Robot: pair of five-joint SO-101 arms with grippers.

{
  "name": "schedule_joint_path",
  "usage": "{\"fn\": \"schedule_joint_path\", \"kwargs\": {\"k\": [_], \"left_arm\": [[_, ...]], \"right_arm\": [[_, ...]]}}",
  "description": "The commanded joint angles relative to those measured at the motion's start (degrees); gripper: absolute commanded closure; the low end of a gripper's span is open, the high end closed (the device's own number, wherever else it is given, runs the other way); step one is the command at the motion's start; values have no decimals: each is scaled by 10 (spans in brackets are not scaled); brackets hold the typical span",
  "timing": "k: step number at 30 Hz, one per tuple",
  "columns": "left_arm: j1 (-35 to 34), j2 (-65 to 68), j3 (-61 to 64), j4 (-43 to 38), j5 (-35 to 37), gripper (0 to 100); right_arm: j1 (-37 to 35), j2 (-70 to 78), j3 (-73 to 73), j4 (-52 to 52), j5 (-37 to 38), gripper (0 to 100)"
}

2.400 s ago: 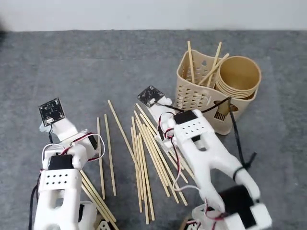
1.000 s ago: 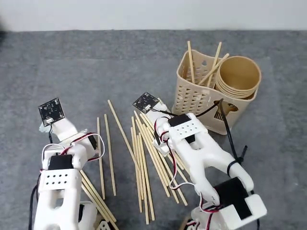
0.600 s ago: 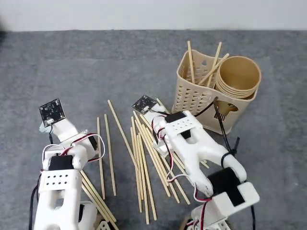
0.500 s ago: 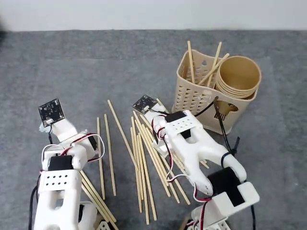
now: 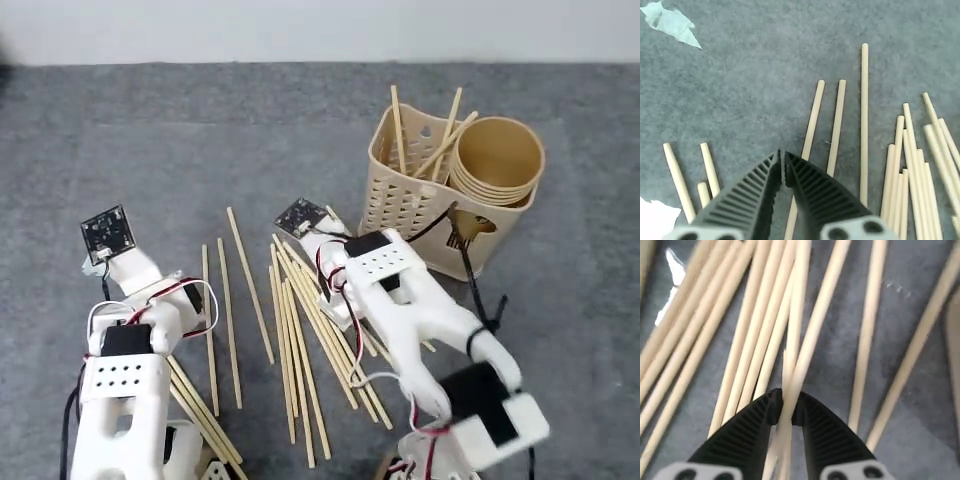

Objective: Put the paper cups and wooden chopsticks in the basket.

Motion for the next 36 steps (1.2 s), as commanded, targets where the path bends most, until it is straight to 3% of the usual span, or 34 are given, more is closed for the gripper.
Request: {"fn": "schedule_joint_path", "kwargs": {"k": [1,18,27,36], "left_arm": [[2,-14,-4,-11,3,988],[3,-14,-4,-11,0,988],[4,-14,-4,-11,0,988],[4,-14,-4,-11,0,988]], "right_arm": [[-5,-82,-9,28,5,991],[-3,-360,-28,65,5,991],[-3,-398,-193,128,2,991],[-3,-397,-319,81,4,991]]}}
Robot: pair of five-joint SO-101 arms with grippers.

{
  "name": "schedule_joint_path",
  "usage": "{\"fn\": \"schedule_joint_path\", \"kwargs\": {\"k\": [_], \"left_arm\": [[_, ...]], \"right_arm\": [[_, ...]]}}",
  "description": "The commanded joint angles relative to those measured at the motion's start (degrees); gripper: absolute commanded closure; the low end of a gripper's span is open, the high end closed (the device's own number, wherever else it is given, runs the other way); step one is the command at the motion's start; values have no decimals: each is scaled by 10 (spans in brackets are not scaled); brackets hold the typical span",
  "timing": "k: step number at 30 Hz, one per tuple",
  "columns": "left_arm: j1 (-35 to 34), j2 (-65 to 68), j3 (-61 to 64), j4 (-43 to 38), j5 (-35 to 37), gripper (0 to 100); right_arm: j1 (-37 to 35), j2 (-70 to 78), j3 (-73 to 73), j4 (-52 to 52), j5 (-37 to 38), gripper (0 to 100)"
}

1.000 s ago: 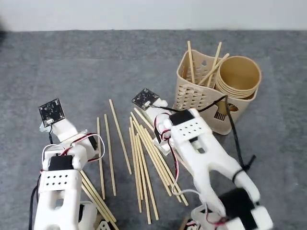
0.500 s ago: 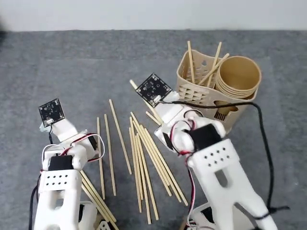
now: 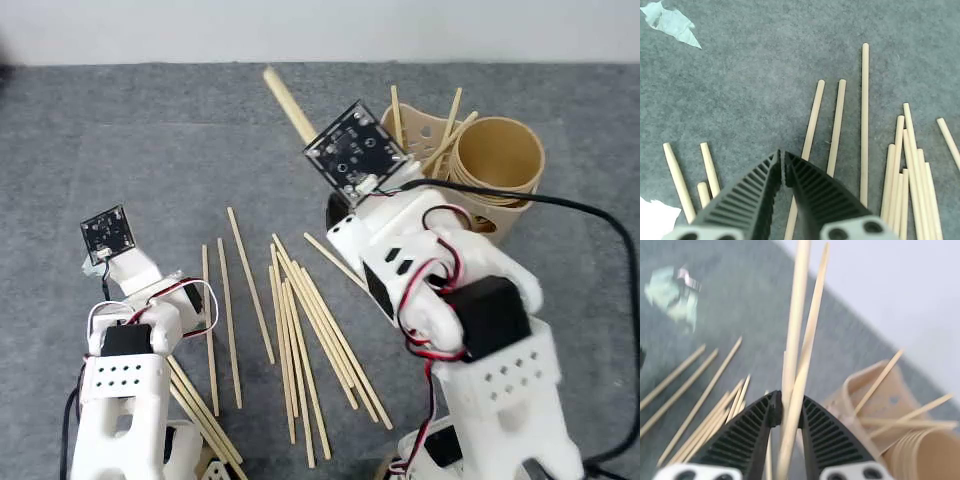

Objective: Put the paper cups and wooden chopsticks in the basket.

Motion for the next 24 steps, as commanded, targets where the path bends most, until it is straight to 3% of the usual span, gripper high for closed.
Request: {"fn": "schedule_joint_path", "kwargs": {"k": [1,11,24], "left_arm": [[4,-14,-4,-11,0,988],[4,-14,-4,-11,0,988],[4,-14,-3,-11,0,988]], "right_arm": [[0,-20,-72,-36,4,991],[85,34,-136,-182,1,991],[108,157,-168,-338,1,991]]}}
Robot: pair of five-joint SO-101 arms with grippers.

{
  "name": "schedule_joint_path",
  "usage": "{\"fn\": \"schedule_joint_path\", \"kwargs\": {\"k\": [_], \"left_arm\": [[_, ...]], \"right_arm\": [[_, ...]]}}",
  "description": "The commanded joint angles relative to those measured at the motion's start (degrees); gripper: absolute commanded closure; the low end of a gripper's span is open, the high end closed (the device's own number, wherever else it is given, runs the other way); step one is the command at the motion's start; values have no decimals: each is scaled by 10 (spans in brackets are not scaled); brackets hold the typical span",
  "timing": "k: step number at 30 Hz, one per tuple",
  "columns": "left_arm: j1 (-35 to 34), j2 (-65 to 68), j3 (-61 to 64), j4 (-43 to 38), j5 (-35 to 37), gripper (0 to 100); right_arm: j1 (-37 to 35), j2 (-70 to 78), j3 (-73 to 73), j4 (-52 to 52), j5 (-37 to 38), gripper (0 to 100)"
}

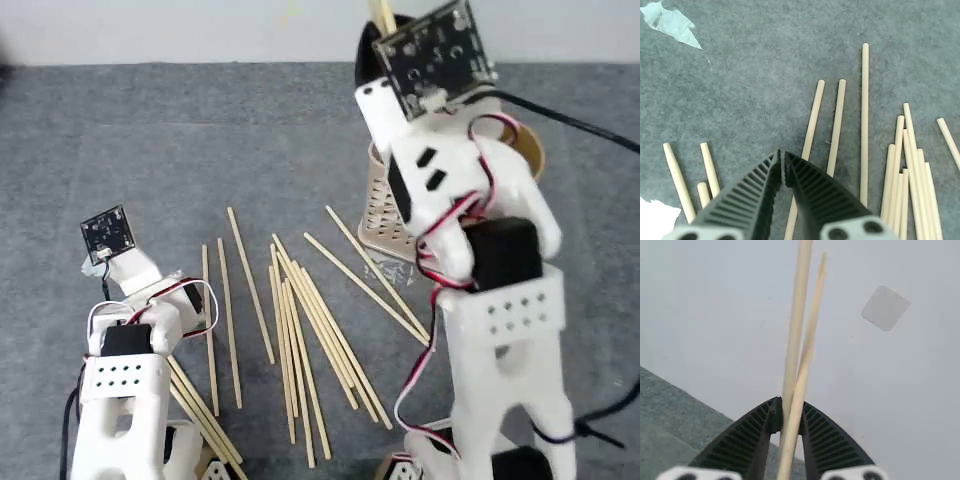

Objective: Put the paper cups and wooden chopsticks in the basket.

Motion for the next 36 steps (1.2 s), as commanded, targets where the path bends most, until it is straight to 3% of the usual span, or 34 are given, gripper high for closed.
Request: {"fn": "schedule_joint_path", "kwargs": {"k": [1,13,28,36], "left_arm": [[4,-14,-3,-11,0,988],[4,-14,-3,-11,0,988],[4,-14,-3,-11,0,988],[4,-14,-3,-11,0,988]], "right_arm": [[17,15,-30,-44,2,991],[48,57,0,-99,-19,991],[87,-67,432,-361,-49,991],[87,-170,586,-380,-48,991]]}}
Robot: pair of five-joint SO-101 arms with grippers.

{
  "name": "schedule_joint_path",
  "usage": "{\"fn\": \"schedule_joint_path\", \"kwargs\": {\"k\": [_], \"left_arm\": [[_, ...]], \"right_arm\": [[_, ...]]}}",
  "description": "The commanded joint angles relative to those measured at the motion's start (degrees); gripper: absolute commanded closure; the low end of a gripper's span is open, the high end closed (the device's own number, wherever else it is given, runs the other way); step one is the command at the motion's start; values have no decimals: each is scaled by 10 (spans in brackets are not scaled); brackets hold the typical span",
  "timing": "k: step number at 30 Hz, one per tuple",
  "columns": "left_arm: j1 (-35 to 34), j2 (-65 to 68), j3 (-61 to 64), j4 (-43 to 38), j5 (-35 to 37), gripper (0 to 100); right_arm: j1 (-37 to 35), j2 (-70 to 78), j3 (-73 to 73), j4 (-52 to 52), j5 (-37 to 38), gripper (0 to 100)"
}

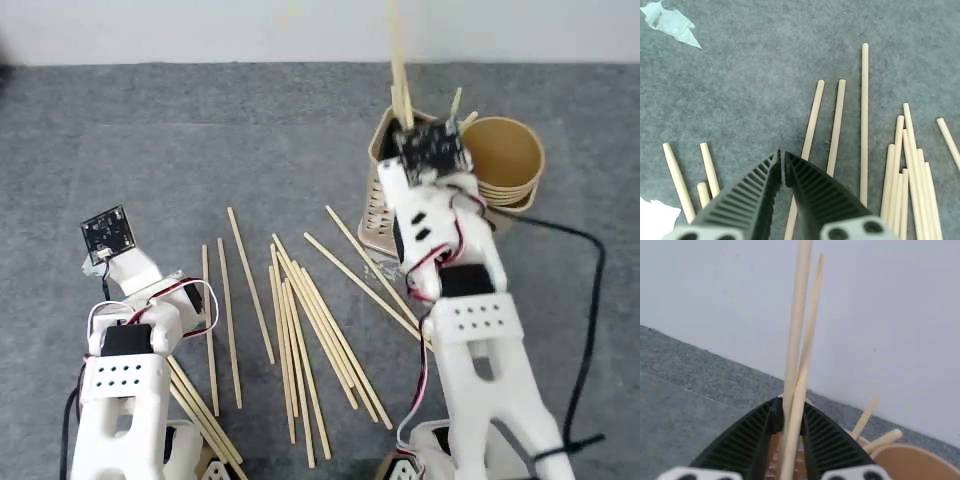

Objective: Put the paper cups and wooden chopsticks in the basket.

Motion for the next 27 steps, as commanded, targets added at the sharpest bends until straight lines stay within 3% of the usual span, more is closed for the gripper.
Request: {"fn": "schedule_joint_path", "kwargs": {"k": [1,12,19,27], "left_arm": [[4,-14,-3,-11,0,988],[4,-14,15,-41,0,988],[4,-14,15,-44,0,988],[4,-14,15,-44,0,988]], "right_arm": [[7,-72,30,-11,-5,991],[19,-186,140,-7,-1,990],[15,-240,140,106,-4,858],[15,-332,140,220,-4,845]]}}
